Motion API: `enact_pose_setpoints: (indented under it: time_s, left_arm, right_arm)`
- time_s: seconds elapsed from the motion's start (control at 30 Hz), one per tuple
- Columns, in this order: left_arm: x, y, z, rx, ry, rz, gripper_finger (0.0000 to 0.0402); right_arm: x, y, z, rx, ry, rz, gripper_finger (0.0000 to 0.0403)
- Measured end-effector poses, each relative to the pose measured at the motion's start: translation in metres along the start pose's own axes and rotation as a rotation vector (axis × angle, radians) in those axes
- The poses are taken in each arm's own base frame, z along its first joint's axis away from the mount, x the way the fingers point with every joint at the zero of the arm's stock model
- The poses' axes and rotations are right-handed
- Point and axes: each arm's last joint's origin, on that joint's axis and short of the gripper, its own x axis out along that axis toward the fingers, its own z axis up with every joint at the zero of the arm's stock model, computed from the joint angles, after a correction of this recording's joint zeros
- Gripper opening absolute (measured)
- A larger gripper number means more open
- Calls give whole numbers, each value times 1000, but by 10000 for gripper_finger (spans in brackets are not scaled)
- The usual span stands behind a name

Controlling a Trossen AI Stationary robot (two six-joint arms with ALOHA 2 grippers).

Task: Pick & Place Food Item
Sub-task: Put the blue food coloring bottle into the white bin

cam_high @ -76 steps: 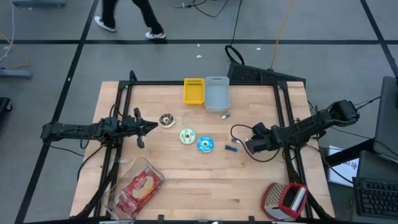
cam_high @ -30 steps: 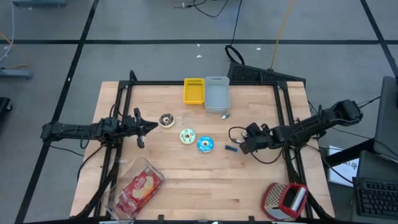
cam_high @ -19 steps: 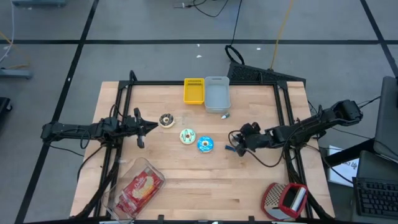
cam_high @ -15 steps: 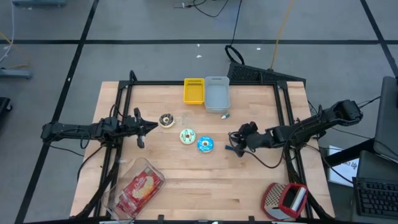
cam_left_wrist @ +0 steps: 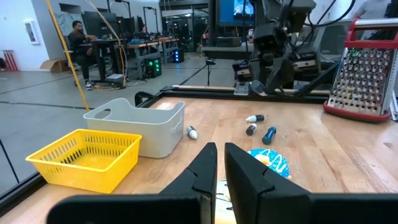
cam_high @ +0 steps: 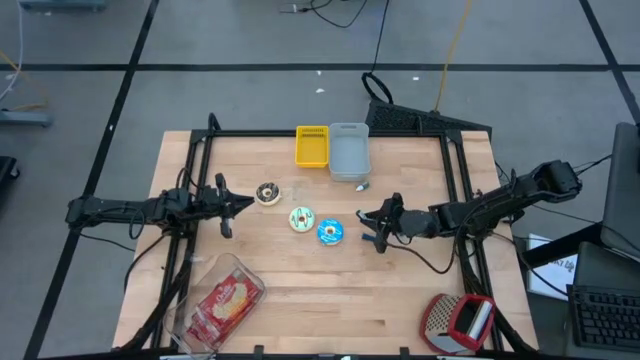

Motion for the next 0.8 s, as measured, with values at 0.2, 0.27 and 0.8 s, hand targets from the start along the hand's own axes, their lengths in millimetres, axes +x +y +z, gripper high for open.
enact_pose_setpoints:
  time_s: [0.2, 0.27, 0.8]
  left_arm:
    - [0, 0, 0, 0, 0, 0, 31]
    - [0, 0, 0, 0, -1, 0, 31]
    - [0, 0, 0, 0, 0, 0, 31]
  right_arm:
    - [9, 5, 1, -28, -60, 32, 78]
    - [12, 7, 0, -40, -77, 40, 78]
    - [28, 5, 5, -21, -186, 48, 76]
